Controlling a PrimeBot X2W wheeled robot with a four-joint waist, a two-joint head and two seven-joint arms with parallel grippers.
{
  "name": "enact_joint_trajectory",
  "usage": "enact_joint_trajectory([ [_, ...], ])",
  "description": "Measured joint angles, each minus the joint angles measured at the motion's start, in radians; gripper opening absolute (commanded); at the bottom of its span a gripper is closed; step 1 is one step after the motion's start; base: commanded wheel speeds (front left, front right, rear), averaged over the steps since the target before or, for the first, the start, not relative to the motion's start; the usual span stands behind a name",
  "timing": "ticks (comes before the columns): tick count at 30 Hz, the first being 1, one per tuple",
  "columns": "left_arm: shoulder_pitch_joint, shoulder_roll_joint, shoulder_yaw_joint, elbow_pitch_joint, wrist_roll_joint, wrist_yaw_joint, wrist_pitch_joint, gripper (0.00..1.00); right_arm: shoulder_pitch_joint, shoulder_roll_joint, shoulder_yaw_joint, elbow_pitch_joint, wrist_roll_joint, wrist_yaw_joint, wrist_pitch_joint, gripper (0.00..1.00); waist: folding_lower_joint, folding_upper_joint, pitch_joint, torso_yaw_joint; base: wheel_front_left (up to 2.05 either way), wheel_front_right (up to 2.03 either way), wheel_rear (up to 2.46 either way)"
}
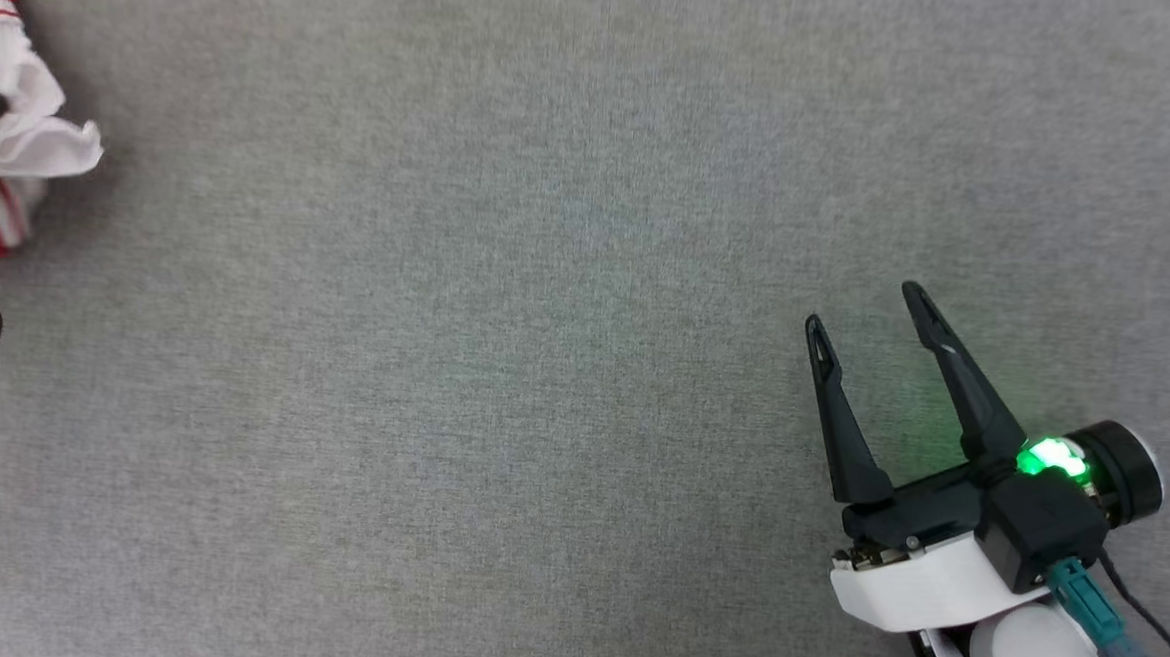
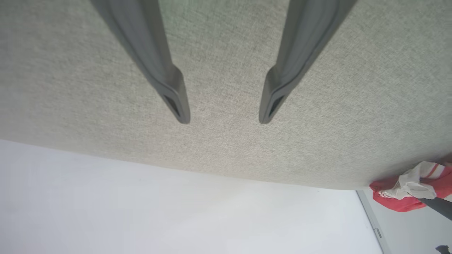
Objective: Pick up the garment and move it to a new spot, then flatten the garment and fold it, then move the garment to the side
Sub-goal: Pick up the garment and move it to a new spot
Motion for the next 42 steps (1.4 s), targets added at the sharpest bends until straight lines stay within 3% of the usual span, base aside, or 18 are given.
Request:
enact_joint_trajectory([
  [7, 0.078, 0.026, -0.113, -0.187, -0.048, 0.0, -0.069, 0.0, 0.029, 0.0, -0.014, 0.025, 0.037, 0.0, 0.0, 1.0, 0.0, 0.0, -0.121, -0.014, 0.0, 0.0, 0.0],
  [13, 0.141, -0.017, -0.182, -0.321, -0.078, 0.0, -0.126, 0.0, 0.057, 0.0, -0.015, 0.041, 0.07, 0.0, 0.0, 1.0, -0.0002, 0.0, -0.222, -0.032, 0.0, 0.0, 0.0],
  [23, 0.216, -0.226, -0.285, -0.459, -0.049, 0.037, -0.197, 0.0, 0.086, 0.0, -0.022, 0.046, 0.096, 0.0, 0.0, 1.0, -0.0003, 0.0, -0.328, -0.116, 0.0, 0.0, 0.0],
  [36, 0.159, -0.554, -0.439, -0.328, 0.055, 0.05, -0.282, 0.0, 0.082, -0.002, -0.156, -0.002, 0.147, 0.0, 0.0, 1.0, -0.0002, 0.0, -0.319, -0.281, 0.0, 0.0, 0.0],
  [37, 0.154, -0.578, -0.453, -0.308, 0.068, 0.05, -0.291, 0.2, 0.081, -0.002, -0.166, -0.004, 0.152, 0.0, 0.0, 1.0, -0.0002, 0.0, -0.313, -0.29, 0.0, 0.0, 0.0],
  [38, 0.147, -0.6, -0.464, -0.281, 0.087, 0.05, -0.308, 1.0, 0.08, -0.002, -0.172, -0.004, 0.156, 0.0, 0.0, 1.0, -0.0002, 0.0, -0.308, -0.298, 0.0, 0.0, 0.0],
  [42, 0.136, -0.67, -0.496, -0.189, 0.125, 0.044, -0.372, 1.0, 0.072, -0.002, -0.179, -0.007, 0.157, 0.0, 0.0, 1.0, -0.0002, 0.0, -0.29, -0.32, 0.0, 0.0, 0.0],
])
